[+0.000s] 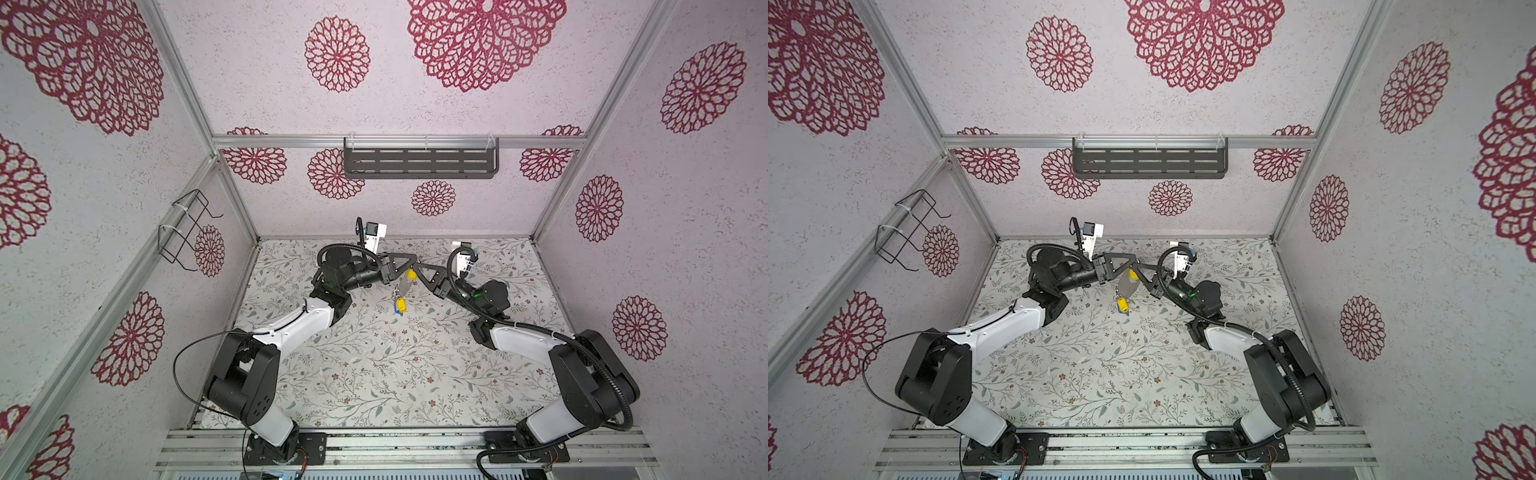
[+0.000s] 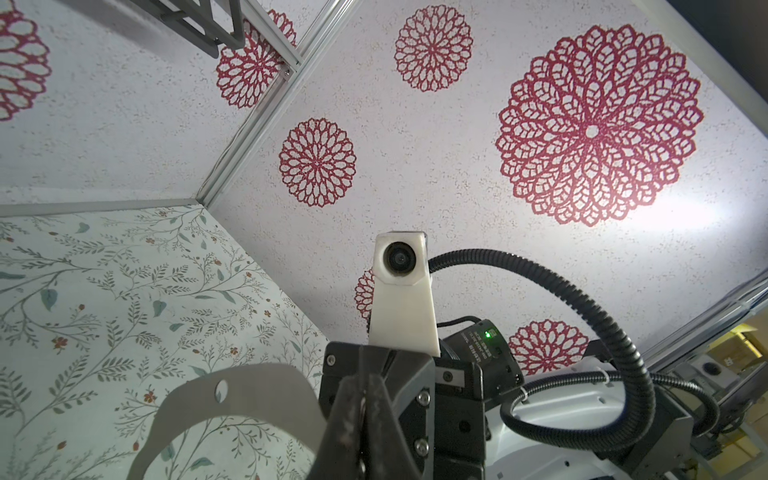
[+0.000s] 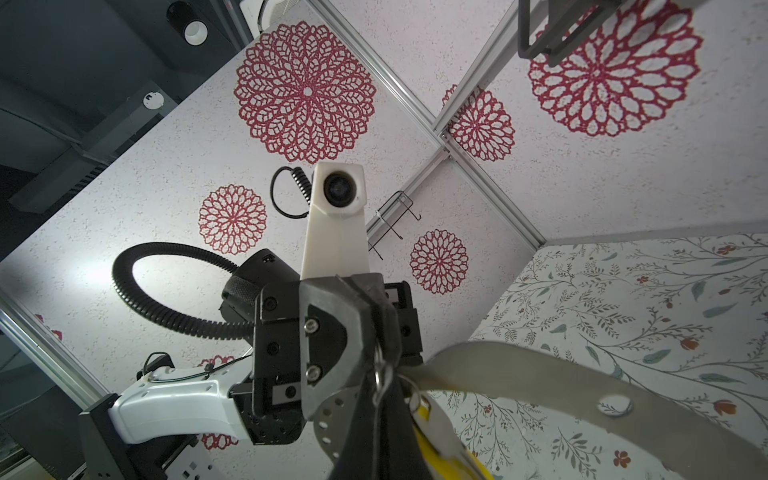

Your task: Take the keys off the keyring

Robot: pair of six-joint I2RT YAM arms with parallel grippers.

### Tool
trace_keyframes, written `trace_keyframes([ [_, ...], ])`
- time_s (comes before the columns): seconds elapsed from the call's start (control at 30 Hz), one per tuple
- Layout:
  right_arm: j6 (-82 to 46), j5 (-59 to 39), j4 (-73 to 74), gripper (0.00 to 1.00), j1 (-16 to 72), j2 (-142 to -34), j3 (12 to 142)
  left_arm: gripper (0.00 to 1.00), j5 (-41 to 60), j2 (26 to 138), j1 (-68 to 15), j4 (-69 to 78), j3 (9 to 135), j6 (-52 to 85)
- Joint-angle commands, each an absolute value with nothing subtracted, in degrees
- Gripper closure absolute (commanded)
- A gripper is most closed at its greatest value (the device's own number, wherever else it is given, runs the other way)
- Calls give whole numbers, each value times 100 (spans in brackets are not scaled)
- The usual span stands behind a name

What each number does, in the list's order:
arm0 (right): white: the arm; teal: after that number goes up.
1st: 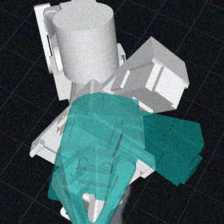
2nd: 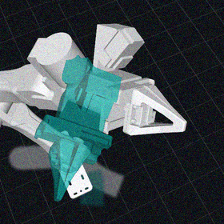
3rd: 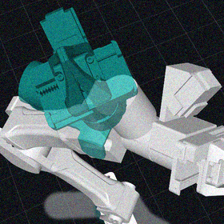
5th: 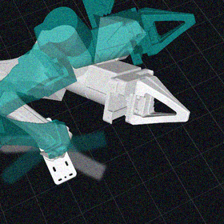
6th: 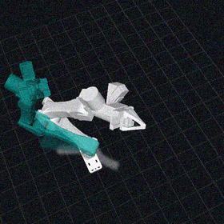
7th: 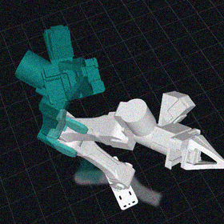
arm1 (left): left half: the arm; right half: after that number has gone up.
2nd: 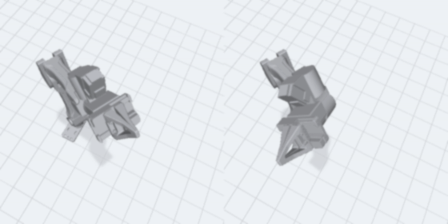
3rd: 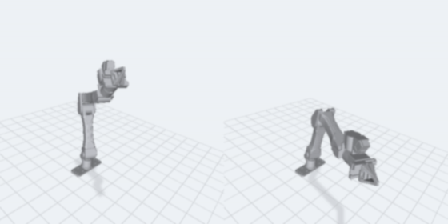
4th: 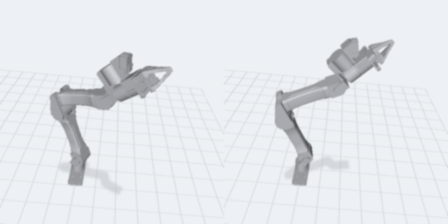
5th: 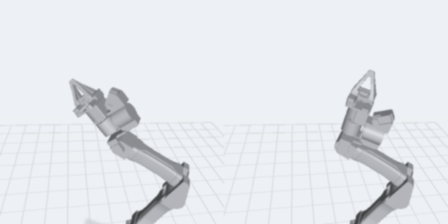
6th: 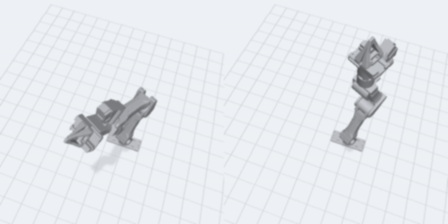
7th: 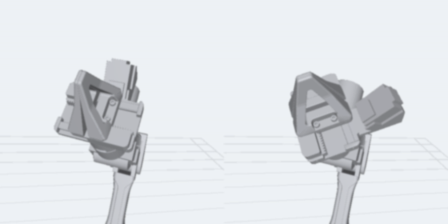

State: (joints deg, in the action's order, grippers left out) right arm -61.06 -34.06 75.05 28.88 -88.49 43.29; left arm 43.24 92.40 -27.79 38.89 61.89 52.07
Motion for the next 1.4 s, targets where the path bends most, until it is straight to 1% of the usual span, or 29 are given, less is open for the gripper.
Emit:
trace_keyframes([
  [0.0, -5798, -3509, 7674, 100, 2918, -8570, 4594, 98, 4505, 9299, -2857, 3900, 6310, 5146],
  [0.03, -5780, -3513, 7653, 100, 2918, -8570, 4592, 100, 4515, 9284, -2864, 3833, 6323, 5111],
  [0.17, -5616, -3500, 7400, 100, 2911, -8471, 4543, 100, 4501, 9115, -2824, 3273, 6426, 4747],
  [0.2, -5551, -3512, 7279, 98, 2905, -8420, 4515, 100, 4507, 9053, -2820, 3054, 6469, 4589],
  [0.27, -5312, -3576, 6801, 78, 2832, -8244, 4452, 100, 4461, 8893, -2796, 2345, 6649, 4118],
  [0.3, -5175, -3612, 6528, 72, 2774, -8139, 4414, 100, 4460, 8838, -2797, 1955, 6762, 3869],
  [0.33, -4972, -3664, 6150, 68, 2695, -7995, 4356, 100, 4430, 8769, -2795, 1408, 6935, 3508],
  [0.4, -4483, -3788, 5305, 65, 2533, -7690, 4306, 100, 4377, 8678, -2802, 246, 7348, 2766],
  [0.5, -3476, -3944, 3626, 65, 2320, -7270, 4455, 100, 4347, 8725, -2819, -1559, 8046, 1678],
  [0.57, -2759, -4014, 2526, 68, 2282, -7113, 4682, 100, 4314, 8859, -2837, -2650, 8569, 1050],
  [0.67, -2355, -4266, 1857, 75, 2272, -7114, 4935, 100, 4434, 9137, -2869, -3817, 9193, 486],
  [0.77, -2604, -4666, 2253, 82, 2272, -7184, 4968, 100, 4673, 9423, -2916, -4503, 9631, 226],
  [0.87, -3036, -4946, 2920, 84, 2270, -7288, 4951, 100, 4725, 9561, -3009, -4707, 9782, 135],
  [1.17, -4004, -5504, 4189, 84, 2294, -7574, 4831, 100, 4912, 9623, -3081, -4606, 9819, 160],
  [1.37, -4079, -5573, 4309, 84, 2334, -7578, 4742, 100, 4923, 9659, -3078, -4620, 9908, 181],
])
